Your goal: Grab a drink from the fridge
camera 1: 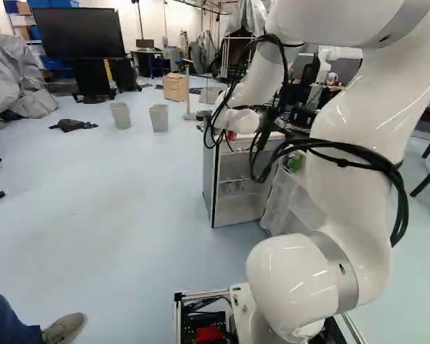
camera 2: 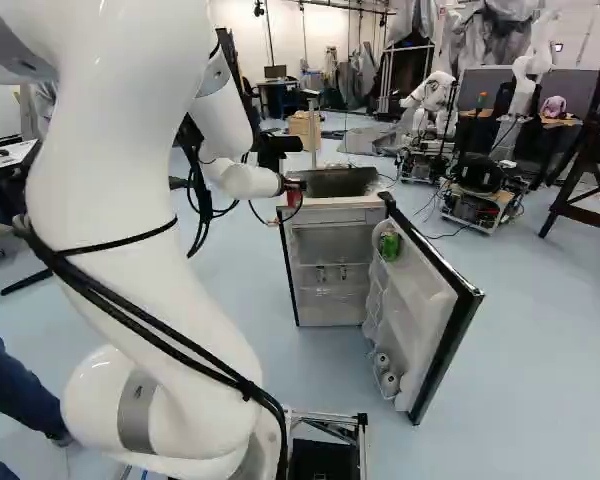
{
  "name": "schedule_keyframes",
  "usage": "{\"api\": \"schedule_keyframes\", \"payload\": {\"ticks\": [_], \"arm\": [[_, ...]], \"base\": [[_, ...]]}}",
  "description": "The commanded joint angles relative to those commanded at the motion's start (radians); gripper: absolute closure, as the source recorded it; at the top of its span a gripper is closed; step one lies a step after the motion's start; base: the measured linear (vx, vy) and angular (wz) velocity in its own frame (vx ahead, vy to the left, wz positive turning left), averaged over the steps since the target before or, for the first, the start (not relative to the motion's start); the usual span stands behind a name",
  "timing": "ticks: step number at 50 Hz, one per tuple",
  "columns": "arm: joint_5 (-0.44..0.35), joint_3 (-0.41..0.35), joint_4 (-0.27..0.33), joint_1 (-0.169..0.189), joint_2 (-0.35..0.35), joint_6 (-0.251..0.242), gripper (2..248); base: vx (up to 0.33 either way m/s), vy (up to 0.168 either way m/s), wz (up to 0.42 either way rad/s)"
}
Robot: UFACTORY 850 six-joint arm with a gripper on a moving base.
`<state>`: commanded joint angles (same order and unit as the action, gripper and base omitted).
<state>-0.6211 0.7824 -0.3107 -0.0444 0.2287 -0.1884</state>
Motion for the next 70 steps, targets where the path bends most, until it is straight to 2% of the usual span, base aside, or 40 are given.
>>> {"api": "schedule_keyframes", "payload": {"ticks": [18, 57, 70], "arm": [[0.000, 0.061, 0.000, 0.005, 0.027, 0.000, 150], [0.000, 0.208, 0.000, 0.015, 0.161, 0.000, 150], [0.000, 0.218, 0.000, 0.016, 0.176, 0.000, 150]], "base": [[0.000, 0.000, 0.000], [0.000, 0.000, 0.000], [0.000, 0.000, 0.000]]}}
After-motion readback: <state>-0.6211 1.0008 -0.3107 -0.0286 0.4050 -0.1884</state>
